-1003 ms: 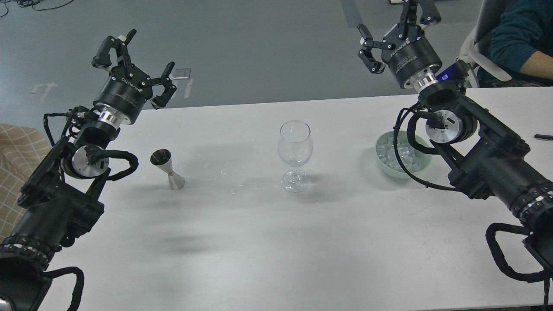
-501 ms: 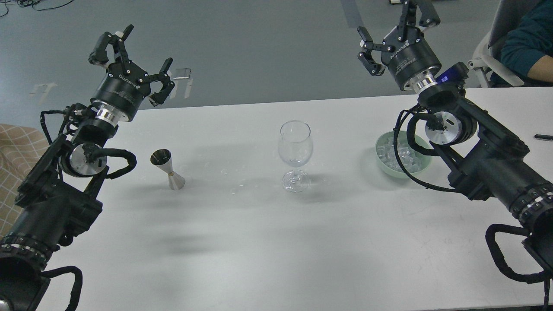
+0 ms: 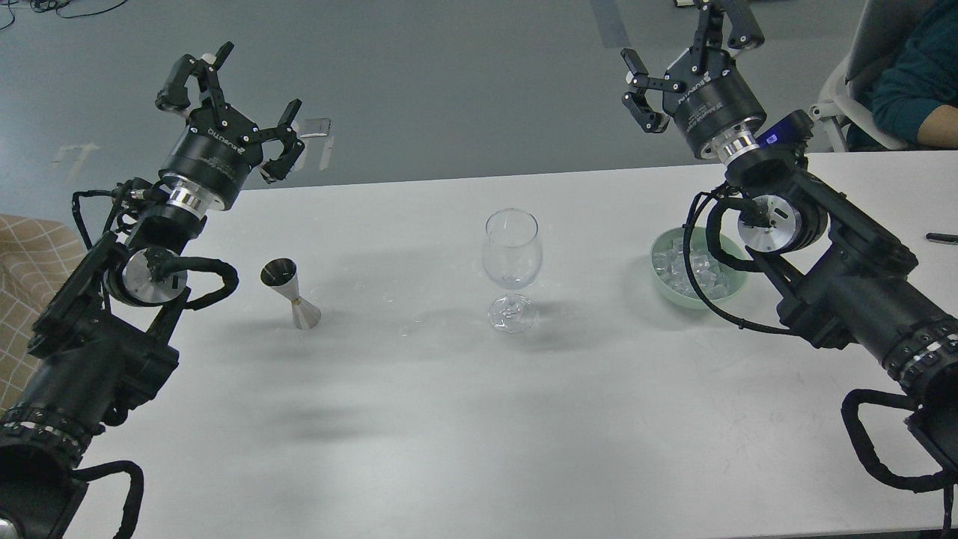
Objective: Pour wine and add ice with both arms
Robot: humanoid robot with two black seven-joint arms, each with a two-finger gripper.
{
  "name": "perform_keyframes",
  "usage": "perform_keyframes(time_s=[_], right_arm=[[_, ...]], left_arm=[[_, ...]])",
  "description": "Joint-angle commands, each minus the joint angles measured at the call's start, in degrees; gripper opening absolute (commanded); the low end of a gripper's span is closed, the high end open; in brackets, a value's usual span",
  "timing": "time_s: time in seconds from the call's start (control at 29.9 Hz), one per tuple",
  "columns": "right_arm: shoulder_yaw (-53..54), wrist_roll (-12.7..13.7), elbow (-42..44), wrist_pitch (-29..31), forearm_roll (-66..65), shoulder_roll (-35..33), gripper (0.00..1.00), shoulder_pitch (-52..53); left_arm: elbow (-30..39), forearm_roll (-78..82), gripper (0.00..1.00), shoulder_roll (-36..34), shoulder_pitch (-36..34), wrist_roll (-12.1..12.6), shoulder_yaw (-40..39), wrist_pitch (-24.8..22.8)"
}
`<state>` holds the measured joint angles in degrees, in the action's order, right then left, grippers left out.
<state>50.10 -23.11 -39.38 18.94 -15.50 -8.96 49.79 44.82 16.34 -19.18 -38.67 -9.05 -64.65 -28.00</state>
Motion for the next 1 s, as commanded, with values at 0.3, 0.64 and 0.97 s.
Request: perform_keyframes(time_s=[0.3,0.64,0.97], right_arm=[[-0.1,0.1,0.4,-0.4,-0.2,0.0,1.0,0.4],[0.0,0.0,0.4,-0.3,-0.1,0.1,1.0,0.4],[0.0,0.0,0.4,-0.3,-0.1,0.3,1.0,0.4]], left_arm=[[0.7,0.0,0.98,-0.2,0.0,-0.1,-0.1,0.0],[0.9,0.3,0.98,-0.6,-0.3,0.6,0.0,0.0],[1.5,1.1,0.98,-0.8,-0.3,0.3,0.0,0.0]])
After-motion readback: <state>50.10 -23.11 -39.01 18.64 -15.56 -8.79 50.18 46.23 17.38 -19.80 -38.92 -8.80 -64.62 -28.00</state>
